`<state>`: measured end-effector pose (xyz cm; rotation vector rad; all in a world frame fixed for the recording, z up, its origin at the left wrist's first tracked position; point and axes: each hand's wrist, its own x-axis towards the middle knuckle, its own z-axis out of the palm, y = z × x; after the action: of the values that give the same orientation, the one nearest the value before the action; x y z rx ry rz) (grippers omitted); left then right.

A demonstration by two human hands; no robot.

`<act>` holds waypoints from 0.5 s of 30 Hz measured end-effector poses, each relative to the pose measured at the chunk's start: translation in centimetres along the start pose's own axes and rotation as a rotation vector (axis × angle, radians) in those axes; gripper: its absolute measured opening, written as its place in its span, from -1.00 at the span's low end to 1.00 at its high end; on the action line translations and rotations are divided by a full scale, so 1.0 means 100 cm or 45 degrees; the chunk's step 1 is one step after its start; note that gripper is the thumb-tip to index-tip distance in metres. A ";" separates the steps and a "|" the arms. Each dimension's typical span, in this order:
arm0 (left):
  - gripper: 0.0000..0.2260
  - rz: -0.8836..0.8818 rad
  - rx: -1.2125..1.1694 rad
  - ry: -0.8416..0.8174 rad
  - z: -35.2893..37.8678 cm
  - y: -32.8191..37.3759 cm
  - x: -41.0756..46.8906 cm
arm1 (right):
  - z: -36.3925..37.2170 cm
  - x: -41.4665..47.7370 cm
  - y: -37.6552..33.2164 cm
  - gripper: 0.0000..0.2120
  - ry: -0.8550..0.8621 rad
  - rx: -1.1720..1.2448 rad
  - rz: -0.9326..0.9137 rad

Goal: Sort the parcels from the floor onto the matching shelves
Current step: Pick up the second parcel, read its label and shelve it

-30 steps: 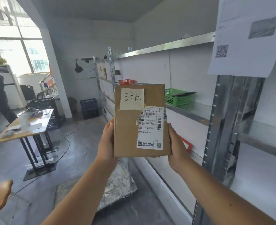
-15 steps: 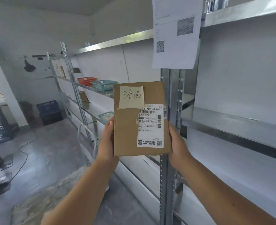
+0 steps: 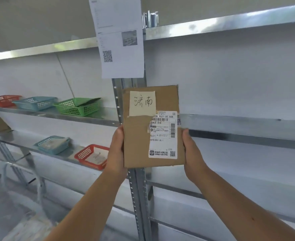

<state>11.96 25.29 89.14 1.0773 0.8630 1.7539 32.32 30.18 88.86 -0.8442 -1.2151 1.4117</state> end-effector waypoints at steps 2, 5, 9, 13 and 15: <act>-0.39 -0.034 -0.027 -0.083 0.016 -0.007 0.003 | -0.019 -0.011 -0.005 -0.54 0.076 -0.018 -0.025; -0.40 -0.078 -0.056 -0.162 0.048 -0.017 0.003 | -0.048 -0.028 -0.014 -0.52 0.202 -0.041 -0.038; -0.49 -0.119 -0.060 -0.255 0.095 -0.031 -0.002 | -0.090 -0.053 -0.032 -0.52 0.337 -0.059 -0.091; -0.51 -0.167 -0.072 -0.392 0.148 -0.040 -0.014 | -0.131 -0.080 -0.050 -0.50 0.459 -0.059 -0.122; -0.51 -0.168 -0.076 -0.416 0.175 -0.045 -0.019 | -0.153 -0.092 -0.059 -0.49 0.508 -0.055 -0.148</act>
<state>29.94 27.08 91.37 1.1976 0.6585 1.4349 50.23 24.43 89.89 -1.0123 -0.9721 1.0637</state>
